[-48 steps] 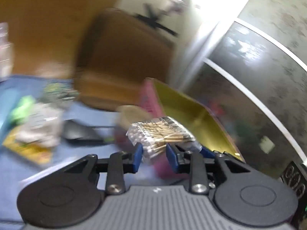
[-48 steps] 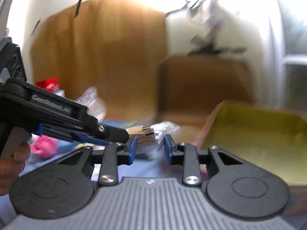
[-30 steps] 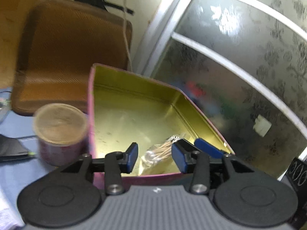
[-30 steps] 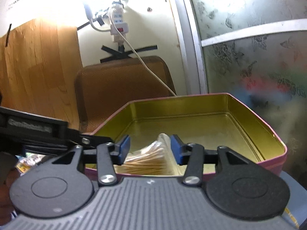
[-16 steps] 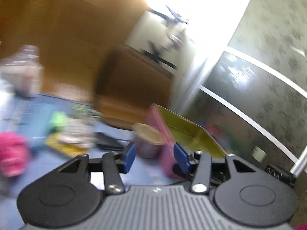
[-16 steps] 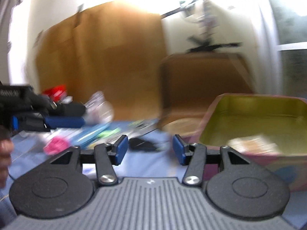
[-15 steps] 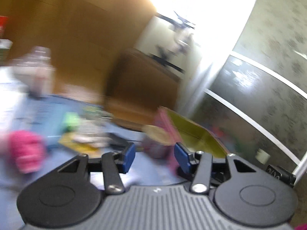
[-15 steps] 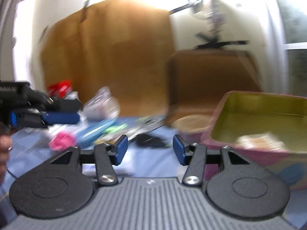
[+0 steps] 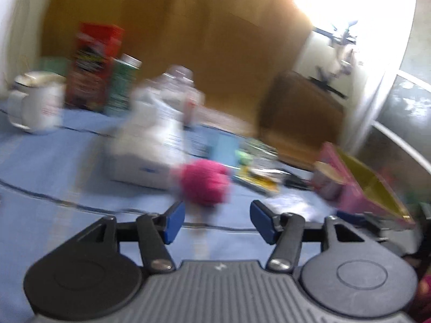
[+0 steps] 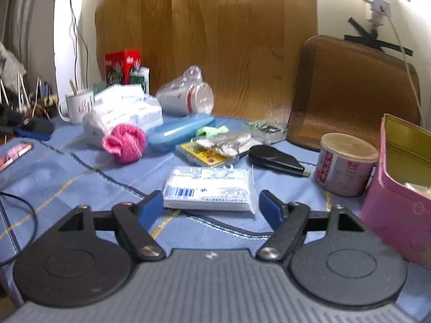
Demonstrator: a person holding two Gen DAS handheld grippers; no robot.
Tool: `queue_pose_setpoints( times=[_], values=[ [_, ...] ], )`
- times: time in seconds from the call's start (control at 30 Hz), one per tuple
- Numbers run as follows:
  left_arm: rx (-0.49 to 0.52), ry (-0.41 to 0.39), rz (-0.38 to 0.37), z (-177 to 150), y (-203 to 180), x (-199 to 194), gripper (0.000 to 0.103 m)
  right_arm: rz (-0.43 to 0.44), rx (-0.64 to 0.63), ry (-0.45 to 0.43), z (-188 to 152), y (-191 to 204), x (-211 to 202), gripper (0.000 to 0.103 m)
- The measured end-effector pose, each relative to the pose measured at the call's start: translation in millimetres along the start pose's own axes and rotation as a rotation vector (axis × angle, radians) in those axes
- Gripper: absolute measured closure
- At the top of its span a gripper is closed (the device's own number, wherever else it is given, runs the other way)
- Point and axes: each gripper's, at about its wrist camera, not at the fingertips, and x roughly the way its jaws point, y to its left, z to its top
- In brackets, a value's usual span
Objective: Organize soft objects
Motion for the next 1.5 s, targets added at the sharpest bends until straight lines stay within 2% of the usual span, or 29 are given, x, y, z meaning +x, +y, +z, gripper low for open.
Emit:
queue_pose_setpoints(
  times=[0.1,0.17,0.23,0.37,0.4,0.43,0.47,0.5,0.57,0.6,0.63,0.67,0.7,0.73,0.77,0.8,0.9,0.97,1.07,1.1,1.17,1.2,1.37,1.5],
  values=[
    [-0.04,0.055,-0.106,-3,-23,38,0.041,0.033,-0.024,0.032,-2,-7,5,0.013],
    [-0.076,0.09,-0.165,-3,-38,61,0.03,0.053,-0.044,0.052,-2,-11,10,0.011],
    [-0.098,0.112,-0.172,-6,-48,77,0.018,0.072,-0.056,0.08,-1,-15,16,0.008],
    [-0.136,0.159,-0.175,-12,-57,104,0.016,0.071,-0.065,0.15,0,-19,39,0.006],
    [-0.153,0.174,-0.185,-14,-52,110,0.019,0.079,-0.05,0.161,-2,-20,43,0.007],
    [-0.173,0.197,-0.198,-17,-50,118,0.026,0.085,-0.04,0.153,-2,-20,43,0.013],
    [-0.192,0.217,-0.222,-20,-49,125,0.027,0.105,-0.046,0.149,-2,-18,42,0.023],
    [-0.191,0.199,-0.225,-23,-51,125,0.028,0.109,-0.058,0.14,-3,-15,41,0.027],
    [-0.158,0.195,-0.199,-24,-58,122,0.033,0.084,-0.073,0.121,-7,-9,36,0.04],
    [-0.149,0.198,-0.2,-25,-60,121,0.035,0.07,-0.073,0.114,-8,-7,32,0.044],
    [-0.151,0.202,-0.214,-25,-61,118,0.036,0.05,-0.07,0.11,-9,-6,28,0.052],
    [-0.152,0.205,-0.239,-26,-64,114,0.04,0.033,-0.067,0.104,-11,-5,23,0.061],
    [-0.151,0.221,-0.295,-26,-67,113,0.054,0.028,-0.065,0.097,-13,-4,19,0.073],
    [-0.155,0.245,-0.36,-26,-72,112,0.055,0.052,-0.055,0.097,-14,-5,15,0.089],
    [-0.146,0.253,-0.393,-27,-81,110,0.055,0.084,-0.034,0.101,-15,-6,11,0.091],
    [-0.116,0.247,-0.386,-27,-91,108,0.055,0.083,-0.03,0.096,-15,-3,7,0.091],
    [-0.031,0.237,-0.352,-26,-114,104,0.055,0.022,-0.128,0.067,-16,14,-1,0.091],
    [-0.031,0.24,-0.348,-27,-116,101,0.054,0.05,-0.136,0.075,-20,13,-7,0.09],
    [-0.063,0.211,-0.318,-26,-105,89,0.047,0.069,-0.141,0.094,-27,6,-18,0.087],
    [-0.075,0.2,-0.312,-26,-100,84,0.043,0.082,-0.139,0.098,-29,3,-23,0.084],
    [-0.109,0.171,-0.282,-27,-85,71,0.039,0.099,-0.128,0.095,-32,-3,-32,0.06],
    [-0.124,0.157,-0.262,-26,-76,66,0.037,0.098,-0.126,0.087,-33,-5,-36,0.055],
    [-0.218,0.133,-0.165,-26,-42,52,0.032,0.099,-0.101,0.05,-27,-12,-43,0.046],
    [-0.264,0.139,-0.161,-22,-23,56,0.03,0.093,-0.089,0.048,-17,-10,-26,0.038]
  ],
)
